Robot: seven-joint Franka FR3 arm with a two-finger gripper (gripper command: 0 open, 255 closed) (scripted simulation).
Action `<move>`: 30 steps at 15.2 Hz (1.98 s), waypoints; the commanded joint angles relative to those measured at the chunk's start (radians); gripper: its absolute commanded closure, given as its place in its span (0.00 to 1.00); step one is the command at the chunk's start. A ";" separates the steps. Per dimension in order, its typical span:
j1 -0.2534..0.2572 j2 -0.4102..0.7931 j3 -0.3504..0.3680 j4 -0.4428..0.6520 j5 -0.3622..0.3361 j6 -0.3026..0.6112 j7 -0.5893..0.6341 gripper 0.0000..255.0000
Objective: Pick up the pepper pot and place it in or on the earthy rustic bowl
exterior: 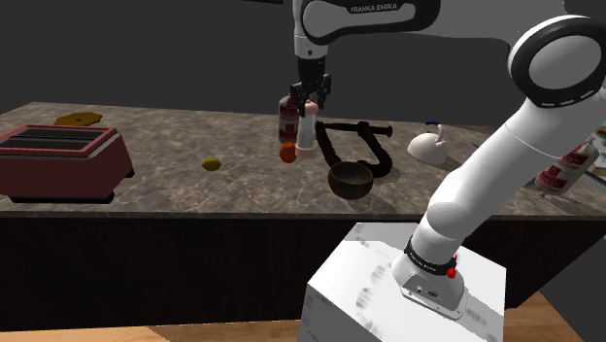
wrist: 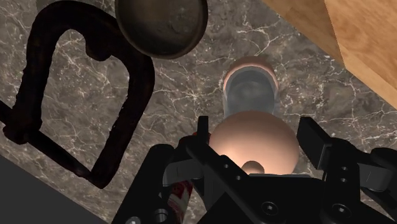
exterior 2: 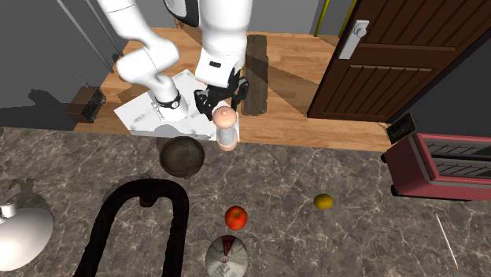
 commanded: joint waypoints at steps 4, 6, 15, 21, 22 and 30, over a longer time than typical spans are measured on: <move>-0.027 -0.138 -0.061 -0.087 -0.008 -0.040 -0.094 1.00; -0.038 -0.188 -0.087 -0.112 -0.017 -0.060 -0.133 1.00; -0.092 -0.369 -0.215 -0.169 -0.086 -0.159 -0.312 1.00; -0.092 -0.392 -0.219 -0.266 -0.090 -0.084 -0.300 1.00; -0.092 -0.395 -0.220 -0.282 -0.090 -0.072 -0.299 1.00; -0.093 -0.413 -0.227 -0.402 -0.097 0.029 -0.284 1.00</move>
